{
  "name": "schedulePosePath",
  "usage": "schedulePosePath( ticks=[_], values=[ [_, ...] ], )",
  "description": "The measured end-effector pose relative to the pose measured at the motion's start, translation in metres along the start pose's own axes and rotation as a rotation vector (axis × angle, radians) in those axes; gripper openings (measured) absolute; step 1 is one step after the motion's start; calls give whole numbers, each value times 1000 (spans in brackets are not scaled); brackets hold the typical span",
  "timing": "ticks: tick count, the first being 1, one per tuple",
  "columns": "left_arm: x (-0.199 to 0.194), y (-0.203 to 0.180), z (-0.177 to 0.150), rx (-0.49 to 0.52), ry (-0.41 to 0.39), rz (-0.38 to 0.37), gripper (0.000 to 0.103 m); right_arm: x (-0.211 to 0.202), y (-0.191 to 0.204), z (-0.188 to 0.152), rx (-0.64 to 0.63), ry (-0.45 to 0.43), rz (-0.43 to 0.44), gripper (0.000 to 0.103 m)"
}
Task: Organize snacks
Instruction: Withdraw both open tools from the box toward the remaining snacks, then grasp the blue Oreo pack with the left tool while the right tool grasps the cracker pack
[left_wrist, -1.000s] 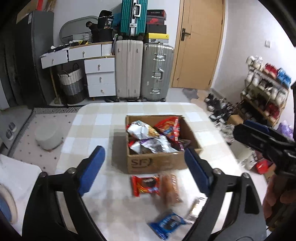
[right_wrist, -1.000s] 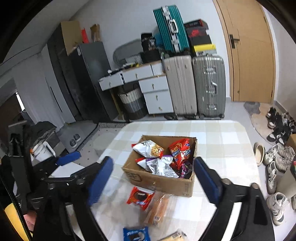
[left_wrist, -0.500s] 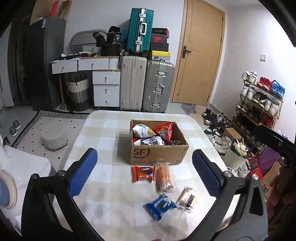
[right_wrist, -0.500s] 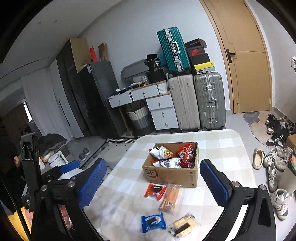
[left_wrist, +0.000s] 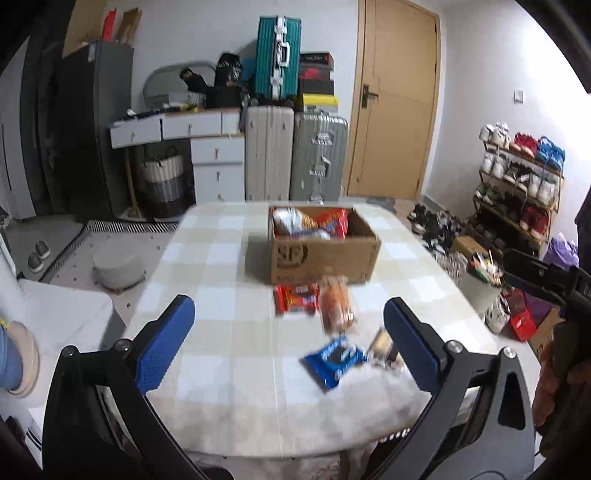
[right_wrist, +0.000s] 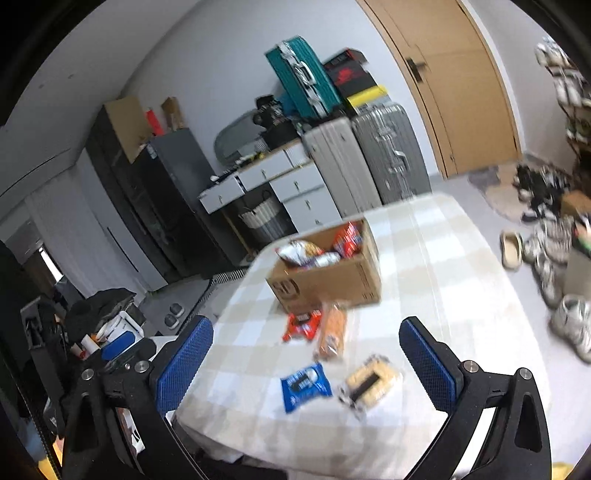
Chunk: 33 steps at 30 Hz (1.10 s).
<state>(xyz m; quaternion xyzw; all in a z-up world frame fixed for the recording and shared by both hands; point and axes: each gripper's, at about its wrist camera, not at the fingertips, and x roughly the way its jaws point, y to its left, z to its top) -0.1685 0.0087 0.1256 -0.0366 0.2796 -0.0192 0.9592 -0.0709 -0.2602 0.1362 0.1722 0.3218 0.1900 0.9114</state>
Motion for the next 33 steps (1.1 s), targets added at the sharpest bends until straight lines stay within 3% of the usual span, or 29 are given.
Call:
schedulePosePath(
  ticks=[11, 14, 20, 23, 29, 33],
  values=[
    [111, -25, -66, 103, 239, -72, 102, 57, -55, -59, 57, 163, -44, 103],
    [143, -32, -72, 136, 280, -72, 102, 78, -60, -62, 47, 234, -57, 103],
    [204, -40, -78, 124, 407, -131, 102, 115, -65, -54, -6, 273, -82, 103],
    [230, -43, -80, 151, 434, -125, 102, 137, -73, -51, 8, 316, -95, 103],
    [259, -42, -82, 158, 477, -205, 95, 160, -85, -44, 4, 336, -101, 103],
    [275, -46, -82, 189, 493, -247, 78, 176, -96, -43, 14, 365, -113, 103]
  ],
)
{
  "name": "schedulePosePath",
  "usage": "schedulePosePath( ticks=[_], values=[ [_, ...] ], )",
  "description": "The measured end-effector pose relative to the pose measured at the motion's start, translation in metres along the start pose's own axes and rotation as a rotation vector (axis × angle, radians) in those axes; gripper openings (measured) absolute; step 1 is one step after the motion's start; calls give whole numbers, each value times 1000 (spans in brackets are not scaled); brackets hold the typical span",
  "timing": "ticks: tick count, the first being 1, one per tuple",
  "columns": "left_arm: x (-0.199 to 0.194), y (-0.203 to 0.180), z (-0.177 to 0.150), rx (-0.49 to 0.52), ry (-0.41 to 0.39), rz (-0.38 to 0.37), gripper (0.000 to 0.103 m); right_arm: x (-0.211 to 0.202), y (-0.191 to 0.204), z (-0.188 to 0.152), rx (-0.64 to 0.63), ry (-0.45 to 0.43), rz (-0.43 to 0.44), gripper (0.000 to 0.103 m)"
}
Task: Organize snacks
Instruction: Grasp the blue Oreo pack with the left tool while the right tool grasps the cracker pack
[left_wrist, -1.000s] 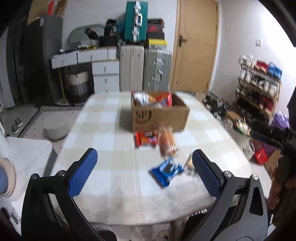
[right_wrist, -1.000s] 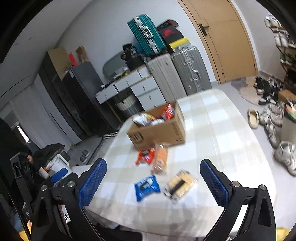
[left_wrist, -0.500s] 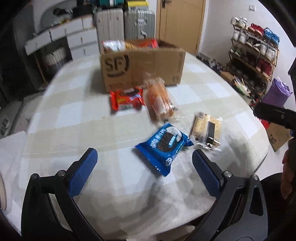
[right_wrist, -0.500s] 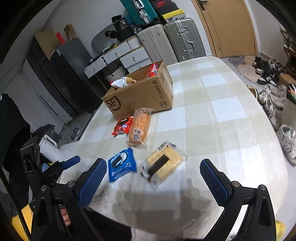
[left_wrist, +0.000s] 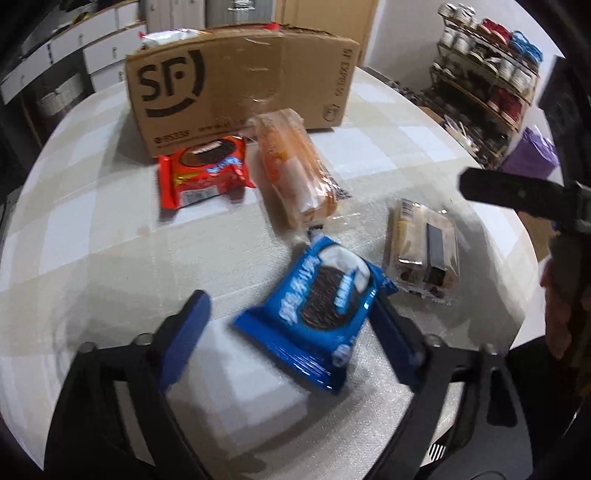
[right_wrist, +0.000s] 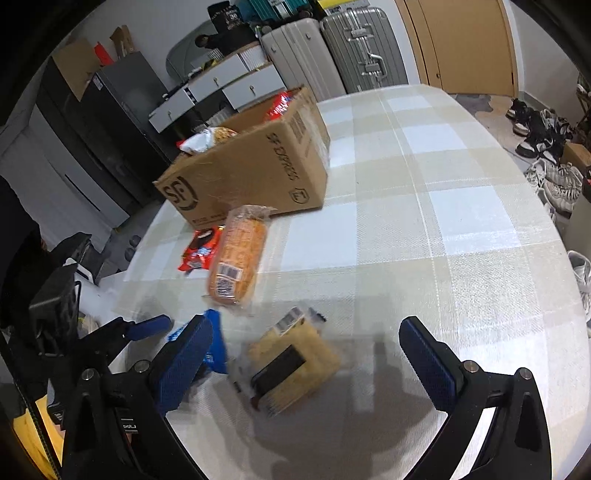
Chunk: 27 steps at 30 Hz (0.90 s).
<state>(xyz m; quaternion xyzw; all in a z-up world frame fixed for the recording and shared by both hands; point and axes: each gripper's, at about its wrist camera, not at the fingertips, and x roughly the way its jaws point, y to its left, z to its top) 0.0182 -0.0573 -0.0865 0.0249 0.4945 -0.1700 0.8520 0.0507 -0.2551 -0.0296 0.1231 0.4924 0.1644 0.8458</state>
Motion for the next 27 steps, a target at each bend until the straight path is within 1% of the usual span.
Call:
schedulePosePath(
  ticks=[2, 4, 6, 8, 9, 10, 11, 15, 19, 20, 24, 27],
  values=[
    [3, -1, 3, 19, -3, -6, 74, 8, -5, 5, 13, 11, 3, 103],
    [4, -2, 5, 30, -5, -16, 66, 12, -6, 6, 20, 16, 6, 103],
    [7, -1, 11, 26, -3, -29, 63, 15, -6, 6, 24, 24, 8, 103],
    [5, -1, 14, 19, -11, -39, 52, 17, -6, 6, 20, 35, 6, 103],
    [4, -2, 16, 26, -14, -31, 50, 17, -5, 5, 16, 36, 5, 103],
    [4, -3, 18, 32, -21, -16, 45, 17, -4, 5, 8, 35, -1, 103],
    [3, -3, 18, 35, -22, -15, 42, 16, -4, 5, 3, 33, -6, 103],
    [-4, -6, 15, 26, -38, -23, 41, 13, -7, 3, 14, 27, -12, 103],
    [-15, -4, 9, 16, -60, -14, 41, 9, -10, 1, 24, 24, -25, 103],
    [-22, -2, 2, 12, -67, -10, 41, 8, -11, 1, 25, 25, -28, 103],
    [-41, 11, -8, -26, -93, 4, 42, 11, -7, -3, -7, 47, -53, 103],
    [-55, 26, -13, -60, -124, 8, 42, 16, 1, -7, -55, 73, -68, 103]
  ],
)
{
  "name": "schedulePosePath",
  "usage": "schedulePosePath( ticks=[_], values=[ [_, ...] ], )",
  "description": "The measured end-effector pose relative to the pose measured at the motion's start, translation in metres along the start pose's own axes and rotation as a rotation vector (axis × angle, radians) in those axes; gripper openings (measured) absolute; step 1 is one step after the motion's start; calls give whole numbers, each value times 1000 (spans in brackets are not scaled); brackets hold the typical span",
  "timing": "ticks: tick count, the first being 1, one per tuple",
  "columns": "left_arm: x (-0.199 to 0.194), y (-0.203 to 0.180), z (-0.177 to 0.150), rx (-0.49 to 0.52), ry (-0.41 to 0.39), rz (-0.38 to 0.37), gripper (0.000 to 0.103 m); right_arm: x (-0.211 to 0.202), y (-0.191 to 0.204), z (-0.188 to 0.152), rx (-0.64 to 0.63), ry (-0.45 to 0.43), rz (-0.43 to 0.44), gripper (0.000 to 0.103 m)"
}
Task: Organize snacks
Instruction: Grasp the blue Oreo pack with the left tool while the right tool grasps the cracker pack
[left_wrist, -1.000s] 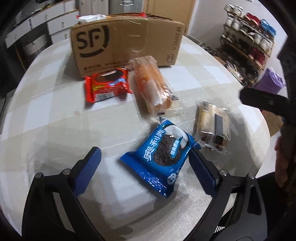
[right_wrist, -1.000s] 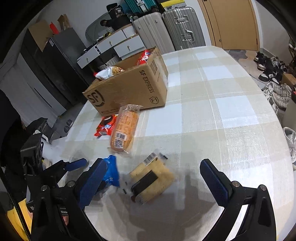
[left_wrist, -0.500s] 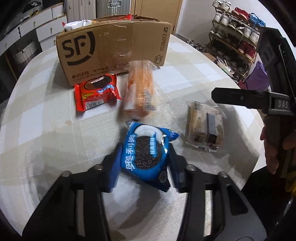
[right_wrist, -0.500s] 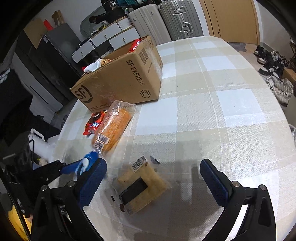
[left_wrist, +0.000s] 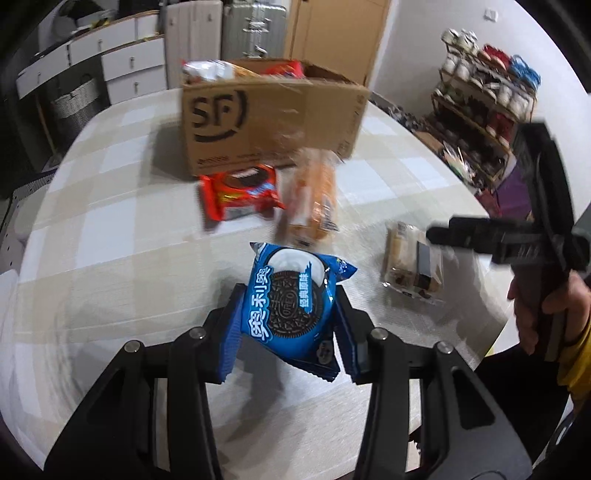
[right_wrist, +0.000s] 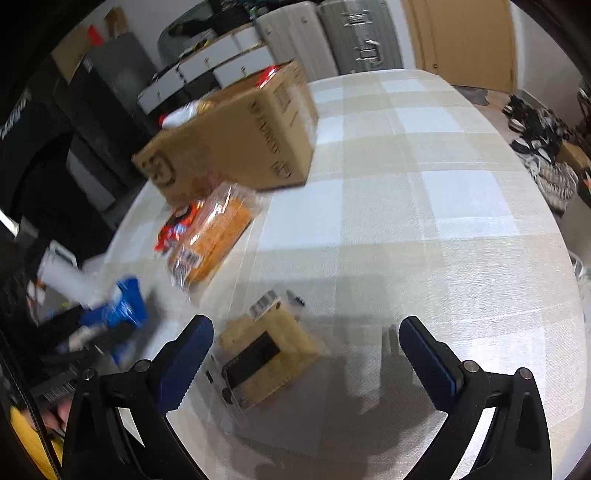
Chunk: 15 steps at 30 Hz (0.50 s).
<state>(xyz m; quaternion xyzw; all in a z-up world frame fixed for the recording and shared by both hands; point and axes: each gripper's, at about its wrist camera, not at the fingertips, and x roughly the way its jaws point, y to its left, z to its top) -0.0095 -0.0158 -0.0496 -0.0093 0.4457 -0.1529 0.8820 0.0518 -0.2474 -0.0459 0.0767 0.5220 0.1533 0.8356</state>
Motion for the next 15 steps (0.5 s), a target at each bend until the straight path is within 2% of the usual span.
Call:
schedulePosePath(
  ticks=[3, 10, 15],
  values=[
    [-15, 13, -2, -31, -24, 9, 42, 7, 15, -5, -77, 31, -27, 103],
    [-36, 33, -5, -89, -50, 8, 42, 16, 44, -16, -280, 35, -86, 102],
    [-45, 32, -6, -92, -65, -8, 42, 24, 45, -22, -325, 62, -92, 98]
  ],
)
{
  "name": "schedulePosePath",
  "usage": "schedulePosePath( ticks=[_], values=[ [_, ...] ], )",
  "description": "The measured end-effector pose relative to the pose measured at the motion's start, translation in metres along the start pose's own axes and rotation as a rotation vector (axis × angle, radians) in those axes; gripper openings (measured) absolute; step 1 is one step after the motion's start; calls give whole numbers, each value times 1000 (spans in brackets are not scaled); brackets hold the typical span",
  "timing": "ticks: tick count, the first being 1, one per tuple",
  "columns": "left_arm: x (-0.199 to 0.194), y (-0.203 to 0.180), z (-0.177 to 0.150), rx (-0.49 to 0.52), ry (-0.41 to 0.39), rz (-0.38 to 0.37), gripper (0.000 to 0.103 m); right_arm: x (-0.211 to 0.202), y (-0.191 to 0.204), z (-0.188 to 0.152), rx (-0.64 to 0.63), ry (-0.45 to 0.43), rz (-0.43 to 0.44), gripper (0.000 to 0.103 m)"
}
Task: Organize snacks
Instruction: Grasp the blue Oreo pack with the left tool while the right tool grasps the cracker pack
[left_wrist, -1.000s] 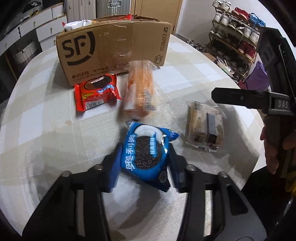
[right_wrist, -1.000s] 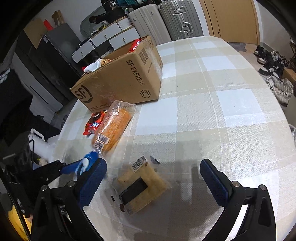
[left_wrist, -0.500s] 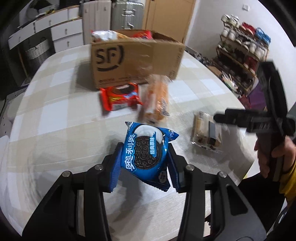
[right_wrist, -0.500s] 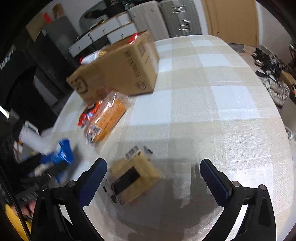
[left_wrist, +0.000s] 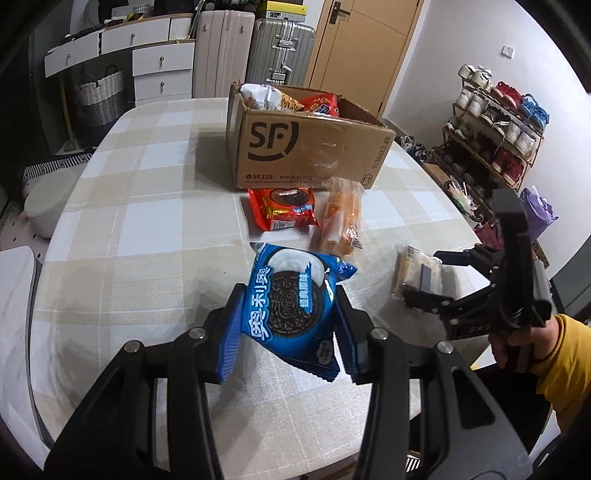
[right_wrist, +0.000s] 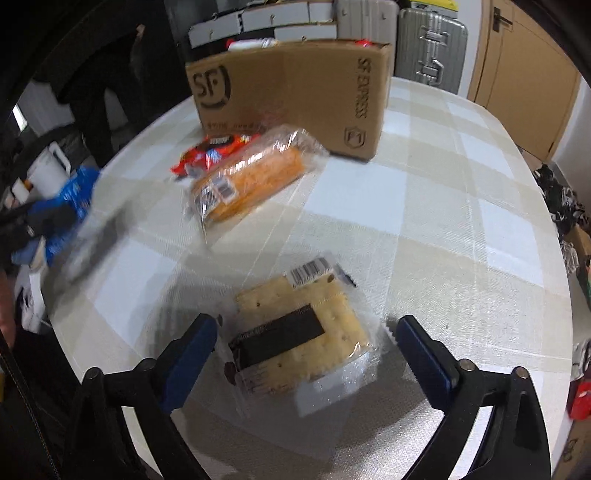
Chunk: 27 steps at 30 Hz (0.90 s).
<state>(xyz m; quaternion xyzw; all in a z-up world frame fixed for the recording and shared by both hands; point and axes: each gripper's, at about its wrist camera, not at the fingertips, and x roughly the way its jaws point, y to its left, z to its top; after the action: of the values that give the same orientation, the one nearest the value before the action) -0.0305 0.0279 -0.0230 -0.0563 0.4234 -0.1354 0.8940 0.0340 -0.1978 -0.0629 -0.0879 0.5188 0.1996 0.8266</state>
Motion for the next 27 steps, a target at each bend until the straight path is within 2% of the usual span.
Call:
schedulePosePath(
  ticks=[11, 23, 27],
  values=[
    [-4, -10, -1, 19, 7, -1, 42, -4, 12, -2, -57, -18, -15, 89],
    [-12, -5, -1, -2, -5, 6, 42, -10, 2, -2, -4, -30, 3, 70],
    [-13, -3, -1, -6, -4, 6, 42, -10, 3, -3, -1, -32, 0, 68]
  ],
)
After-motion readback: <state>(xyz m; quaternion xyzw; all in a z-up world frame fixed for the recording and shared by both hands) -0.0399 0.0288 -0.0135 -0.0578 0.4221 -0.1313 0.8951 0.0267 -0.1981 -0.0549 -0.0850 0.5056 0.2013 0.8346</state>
